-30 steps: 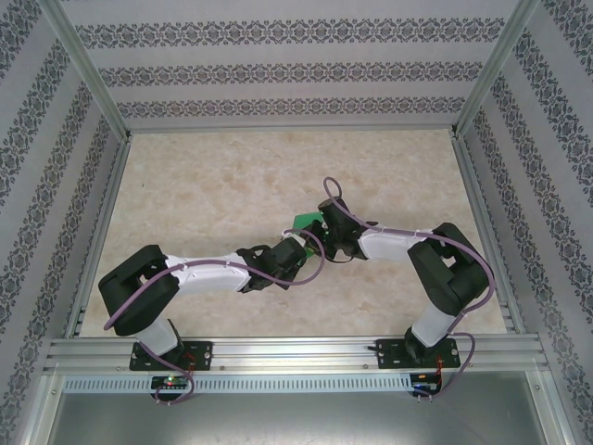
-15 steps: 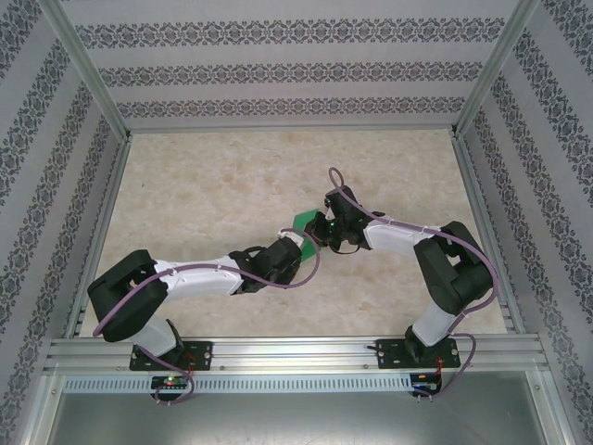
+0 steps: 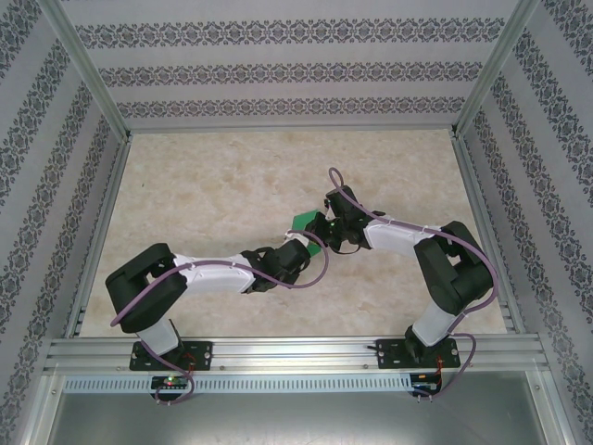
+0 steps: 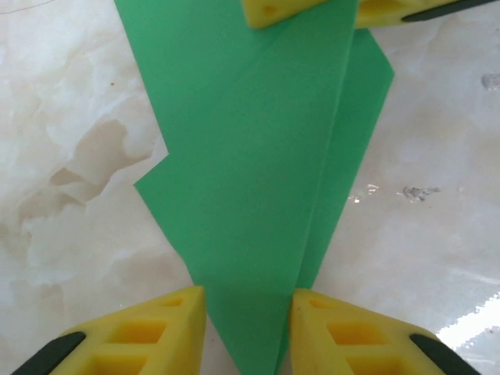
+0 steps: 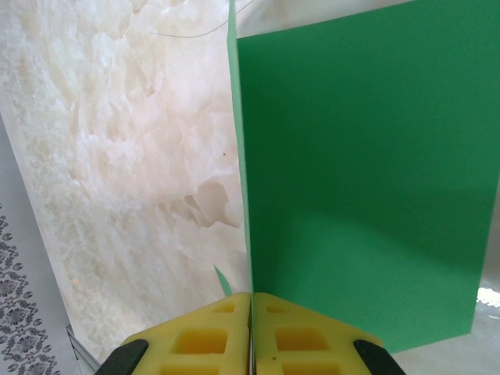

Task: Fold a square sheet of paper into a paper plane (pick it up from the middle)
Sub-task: Fourth fold the wing at the center of the table.

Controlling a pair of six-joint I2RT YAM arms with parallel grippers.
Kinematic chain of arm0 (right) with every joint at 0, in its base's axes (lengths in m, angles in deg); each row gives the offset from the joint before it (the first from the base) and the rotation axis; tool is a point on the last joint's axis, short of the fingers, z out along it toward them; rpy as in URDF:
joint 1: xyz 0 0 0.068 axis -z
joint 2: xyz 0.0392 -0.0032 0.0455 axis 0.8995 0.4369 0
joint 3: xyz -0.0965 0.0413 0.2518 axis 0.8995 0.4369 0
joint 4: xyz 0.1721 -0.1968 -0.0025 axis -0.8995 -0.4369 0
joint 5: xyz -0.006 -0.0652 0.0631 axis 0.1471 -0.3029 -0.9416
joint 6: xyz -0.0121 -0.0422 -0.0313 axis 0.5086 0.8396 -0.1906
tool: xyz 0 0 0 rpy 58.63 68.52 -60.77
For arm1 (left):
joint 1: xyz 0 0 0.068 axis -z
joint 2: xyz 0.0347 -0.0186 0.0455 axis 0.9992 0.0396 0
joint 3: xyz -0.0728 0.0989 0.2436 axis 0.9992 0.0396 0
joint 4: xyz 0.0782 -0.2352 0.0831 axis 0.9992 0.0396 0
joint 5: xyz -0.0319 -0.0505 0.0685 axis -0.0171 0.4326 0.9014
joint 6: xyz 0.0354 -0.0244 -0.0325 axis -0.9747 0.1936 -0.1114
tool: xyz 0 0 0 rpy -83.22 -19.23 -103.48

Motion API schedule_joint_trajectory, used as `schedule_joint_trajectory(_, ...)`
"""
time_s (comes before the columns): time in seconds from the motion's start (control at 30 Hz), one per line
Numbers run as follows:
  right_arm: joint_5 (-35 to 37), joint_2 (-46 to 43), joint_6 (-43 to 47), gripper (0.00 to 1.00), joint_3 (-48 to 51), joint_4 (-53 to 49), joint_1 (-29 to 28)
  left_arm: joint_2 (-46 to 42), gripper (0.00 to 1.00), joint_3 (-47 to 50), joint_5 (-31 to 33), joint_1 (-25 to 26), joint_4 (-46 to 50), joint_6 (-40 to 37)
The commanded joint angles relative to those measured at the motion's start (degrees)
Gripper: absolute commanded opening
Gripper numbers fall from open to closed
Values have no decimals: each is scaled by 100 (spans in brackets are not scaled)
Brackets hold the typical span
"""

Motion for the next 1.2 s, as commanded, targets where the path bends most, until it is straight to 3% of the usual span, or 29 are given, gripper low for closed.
schedule_joint_trajectory(0.0,-45,30,109,9,-134,-49,46,28,29,-95,286,119,-130,85)
schedule_joint_trajectory(0.37,-36,58,142,10,-212,-109,50,18,14,-16,377,164,-74,155)
schedule_joint_trajectory(0.57,-34,-81,232,18,-214,-125,66,-23,2,90,265,127,-203,359)
schedule_joint_trajectory(0.7,29,-418,507,26,-149,-227,137,-221,0,424,-262,-113,-618,668)
schedule_joint_trajectory(0.9,76,-1223,934,48,183,-247,374,-601,0,1071,-1540,-782,-1539,1075)
schedule_joint_trajectory(1.1,-454,-1364,1243,47,274,-126,449,-682,1,1430,-2619,-1298,-2108,1296)
schedule_joint_trajectory(1.17,-594,-1220,1292,41,239,-85,375,-662,1,1422,-2857,-1435,-2099,1286)
